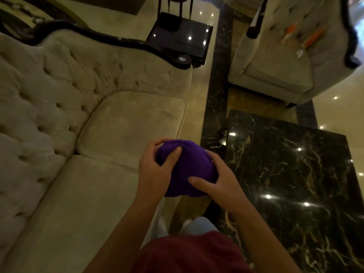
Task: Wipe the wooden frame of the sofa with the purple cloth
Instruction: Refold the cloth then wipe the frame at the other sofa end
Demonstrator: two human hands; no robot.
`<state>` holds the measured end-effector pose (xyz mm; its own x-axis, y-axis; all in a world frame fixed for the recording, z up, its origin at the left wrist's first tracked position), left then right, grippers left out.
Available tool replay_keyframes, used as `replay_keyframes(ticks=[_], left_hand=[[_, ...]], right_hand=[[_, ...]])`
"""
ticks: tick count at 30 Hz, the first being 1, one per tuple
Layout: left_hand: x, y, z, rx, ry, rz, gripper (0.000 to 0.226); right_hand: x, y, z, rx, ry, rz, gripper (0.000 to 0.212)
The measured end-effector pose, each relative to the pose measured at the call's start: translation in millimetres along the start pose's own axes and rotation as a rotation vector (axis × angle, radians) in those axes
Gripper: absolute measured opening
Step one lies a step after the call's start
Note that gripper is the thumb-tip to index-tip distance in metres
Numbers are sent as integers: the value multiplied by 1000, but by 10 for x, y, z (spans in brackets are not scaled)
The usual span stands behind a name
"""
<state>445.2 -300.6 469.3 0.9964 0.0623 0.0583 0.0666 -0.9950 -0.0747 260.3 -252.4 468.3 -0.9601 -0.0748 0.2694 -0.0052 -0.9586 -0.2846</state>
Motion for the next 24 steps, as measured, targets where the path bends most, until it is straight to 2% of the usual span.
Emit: replay_keyframes(ticks=[3, 7, 9, 12, 14, 16, 18, 21, 24], left_hand=[[-263, 512, 30, 99, -14, 28, 19], [-660, 1217, 41, 103, 42, 162, 11], [-842, 1551, 41, 132, 63, 180, 12], [-1052, 2000, -110, 114, -2, 165, 38], [-1172, 2263, -160, 165, -197, 209, 57], [-1292, 2492, -204, 221, -255, 293, 65], [-1425, 2723, -198, 268, -191, 383, 63], [-1561, 3120, -120, 296, -165, 441, 48], [-1630, 3631, -41, 308, -230, 354, 36]], right_hand=[[319, 424, 60, -17, 167, -49, 66], [834, 1214, 195, -1, 216, -23, 41], [1091, 1666, 248, -10, 222, 14, 34], [1459, 2341, 441, -30, 172, 99, 34], [1674, 2744, 597, -18, 55, 253, 33], [1815, 3143, 786, 10, -56, 454, 32], [1889, 3529, 915, 26, -126, 577, 32], [1902, 4133, 984, 24, -113, 621, 33], [1836, 4751, 963, 14, -90, 574, 36]])
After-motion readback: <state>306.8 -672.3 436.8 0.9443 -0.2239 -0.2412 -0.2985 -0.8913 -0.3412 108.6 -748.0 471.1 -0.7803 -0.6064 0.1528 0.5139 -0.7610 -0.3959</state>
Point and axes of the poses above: each hand's wrist, its own y-axis towards the middle knuckle, its own x-axis out of the back of the hand, z = x × y, the point moved 1 cm from there along y, towards the middle knuckle
